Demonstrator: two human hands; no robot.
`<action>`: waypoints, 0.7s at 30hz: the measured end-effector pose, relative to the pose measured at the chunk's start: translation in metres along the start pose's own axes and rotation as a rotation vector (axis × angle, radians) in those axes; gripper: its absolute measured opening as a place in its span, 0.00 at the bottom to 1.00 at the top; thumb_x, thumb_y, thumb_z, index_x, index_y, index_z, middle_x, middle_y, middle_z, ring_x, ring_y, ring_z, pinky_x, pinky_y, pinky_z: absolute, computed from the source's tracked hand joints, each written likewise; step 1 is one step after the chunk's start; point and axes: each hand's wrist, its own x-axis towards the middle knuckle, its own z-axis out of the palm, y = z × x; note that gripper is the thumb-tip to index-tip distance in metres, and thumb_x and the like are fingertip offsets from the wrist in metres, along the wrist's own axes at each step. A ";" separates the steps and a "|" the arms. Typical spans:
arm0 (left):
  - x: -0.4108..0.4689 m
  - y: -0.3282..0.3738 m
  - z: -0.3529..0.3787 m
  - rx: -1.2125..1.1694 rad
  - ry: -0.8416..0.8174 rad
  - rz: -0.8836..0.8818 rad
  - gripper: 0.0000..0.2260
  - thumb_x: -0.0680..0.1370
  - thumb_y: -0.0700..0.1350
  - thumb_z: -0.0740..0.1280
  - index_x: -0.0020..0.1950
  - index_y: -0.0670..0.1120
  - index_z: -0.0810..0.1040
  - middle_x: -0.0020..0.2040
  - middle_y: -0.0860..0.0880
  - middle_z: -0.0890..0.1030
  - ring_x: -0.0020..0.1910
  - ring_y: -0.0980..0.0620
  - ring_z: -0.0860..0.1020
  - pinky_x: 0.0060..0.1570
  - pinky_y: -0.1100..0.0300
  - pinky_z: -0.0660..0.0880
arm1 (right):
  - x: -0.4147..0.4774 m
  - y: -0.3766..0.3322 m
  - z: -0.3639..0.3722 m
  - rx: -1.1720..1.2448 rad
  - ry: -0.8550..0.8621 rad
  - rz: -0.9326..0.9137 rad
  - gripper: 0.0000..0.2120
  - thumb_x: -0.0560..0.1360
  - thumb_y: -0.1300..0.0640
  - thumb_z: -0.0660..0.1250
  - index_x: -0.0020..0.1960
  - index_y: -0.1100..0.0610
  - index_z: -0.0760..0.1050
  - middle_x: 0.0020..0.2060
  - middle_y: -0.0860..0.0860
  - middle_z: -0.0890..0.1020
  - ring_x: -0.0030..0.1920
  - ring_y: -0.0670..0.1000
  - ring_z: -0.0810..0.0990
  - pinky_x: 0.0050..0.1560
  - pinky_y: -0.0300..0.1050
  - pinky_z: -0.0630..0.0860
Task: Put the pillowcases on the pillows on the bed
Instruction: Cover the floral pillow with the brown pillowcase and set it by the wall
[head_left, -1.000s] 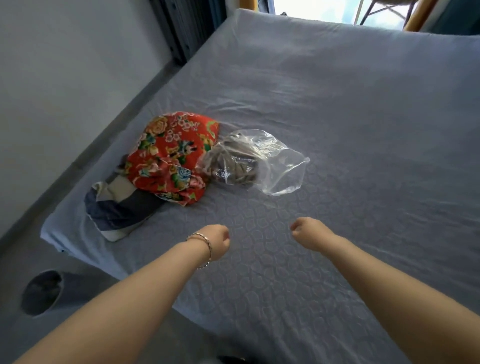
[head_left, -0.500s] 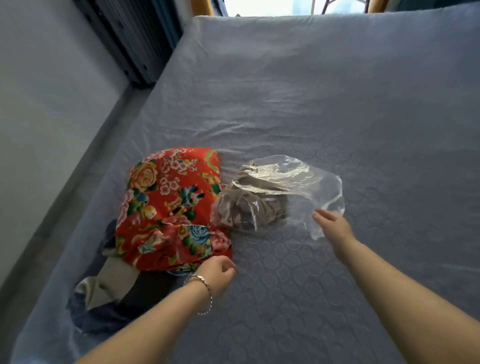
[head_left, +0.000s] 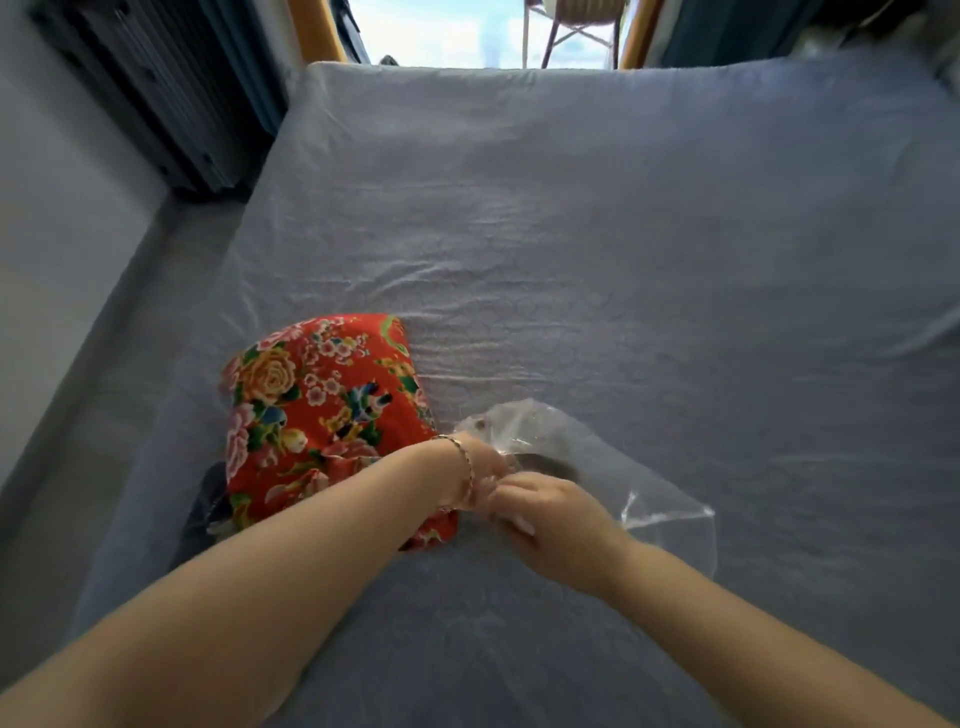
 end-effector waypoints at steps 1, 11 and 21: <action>-0.003 -0.006 0.005 0.182 0.025 0.077 0.10 0.79 0.44 0.59 0.55 0.40 0.75 0.51 0.47 0.78 0.44 0.52 0.76 0.43 0.65 0.74 | -0.009 -0.004 -0.005 0.038 0.029 0.104 0.09 0.71 0.54 0.65 0.51 0.52 0.73 0.46 0.51 0.82 0.46 0.46 0.77 0.48 0.41 0.75; -0.071 -0.041 0.046 0.573 0.164 0.560 0.18 0.73 0.58 0.67 0.50 0.44 0.73 0.41 0.48 0.78 0.36 0.51 0.78 0.40 0.55 0.79 | -0.097 -0.004 -0.042 -0.020 -0.136 0.916 0.04 0.74 0.58 0.61 0.40 0.54 0.69 0.42 0.56 0.80 0.48 0.60 0.79 0.46 0.51 0.75; -0.114 -0.062 0.067 0.656 0.150 0.591 0.17 0.78 0.57 0.60 0.44 0.47 0.82 0.24 0.53 0.67 0.17 0.59 0.64 0.21 0.66 0.61 | -0.085 -0.058 -0.115 -0.377 0.274 0.056 0.04 0.68 0.57 0.64 0.40 0.57 0.75 0.38 0.52 0.76 0.42 0.52 0.72 0.45 0.43 0.70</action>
